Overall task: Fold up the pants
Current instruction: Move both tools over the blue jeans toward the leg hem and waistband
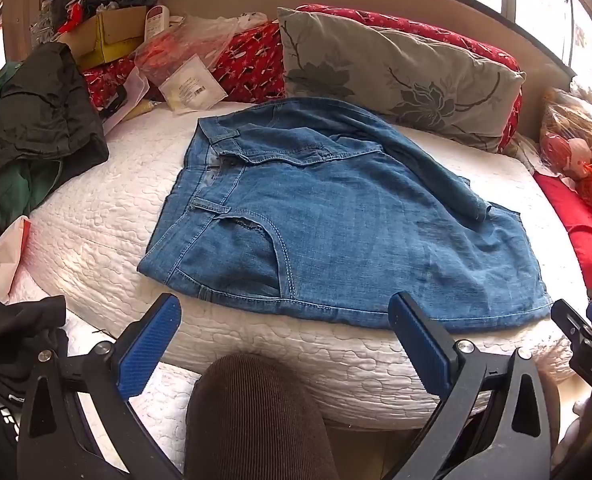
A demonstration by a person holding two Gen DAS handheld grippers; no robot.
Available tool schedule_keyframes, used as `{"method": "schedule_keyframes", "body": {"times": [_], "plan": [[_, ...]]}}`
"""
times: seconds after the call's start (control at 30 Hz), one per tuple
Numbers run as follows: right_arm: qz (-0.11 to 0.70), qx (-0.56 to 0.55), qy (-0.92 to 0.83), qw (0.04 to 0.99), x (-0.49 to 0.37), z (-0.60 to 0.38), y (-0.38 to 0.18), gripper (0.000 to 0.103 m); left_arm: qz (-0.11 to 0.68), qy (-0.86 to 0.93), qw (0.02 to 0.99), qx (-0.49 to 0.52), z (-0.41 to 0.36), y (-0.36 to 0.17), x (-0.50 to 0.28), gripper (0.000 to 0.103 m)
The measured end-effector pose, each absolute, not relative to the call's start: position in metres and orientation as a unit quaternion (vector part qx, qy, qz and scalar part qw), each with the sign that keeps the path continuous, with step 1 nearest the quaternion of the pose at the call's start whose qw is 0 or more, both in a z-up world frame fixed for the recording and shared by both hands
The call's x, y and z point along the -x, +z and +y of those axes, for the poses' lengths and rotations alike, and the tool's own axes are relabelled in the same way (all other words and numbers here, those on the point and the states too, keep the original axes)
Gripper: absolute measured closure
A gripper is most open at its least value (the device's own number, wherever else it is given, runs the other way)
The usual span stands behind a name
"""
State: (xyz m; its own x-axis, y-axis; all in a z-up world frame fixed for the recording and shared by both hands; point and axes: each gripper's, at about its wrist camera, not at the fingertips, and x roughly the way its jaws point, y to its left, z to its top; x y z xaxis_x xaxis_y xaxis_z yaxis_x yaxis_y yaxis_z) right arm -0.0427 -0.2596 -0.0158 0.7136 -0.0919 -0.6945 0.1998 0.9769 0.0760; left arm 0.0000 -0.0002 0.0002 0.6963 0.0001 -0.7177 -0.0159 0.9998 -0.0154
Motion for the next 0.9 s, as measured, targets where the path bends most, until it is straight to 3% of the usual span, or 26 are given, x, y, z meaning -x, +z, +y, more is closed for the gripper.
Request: {"method": "schedule_keyframes", "body": {"times": [0.9], "plan": [[0.384,-0.077,-0.077,0.917,0.0391,-0.2596,-0.0227,0.0,0.386,-0.004,0.923,0.0,-0.0059,0.0022,-0.0026,0.0]]}}
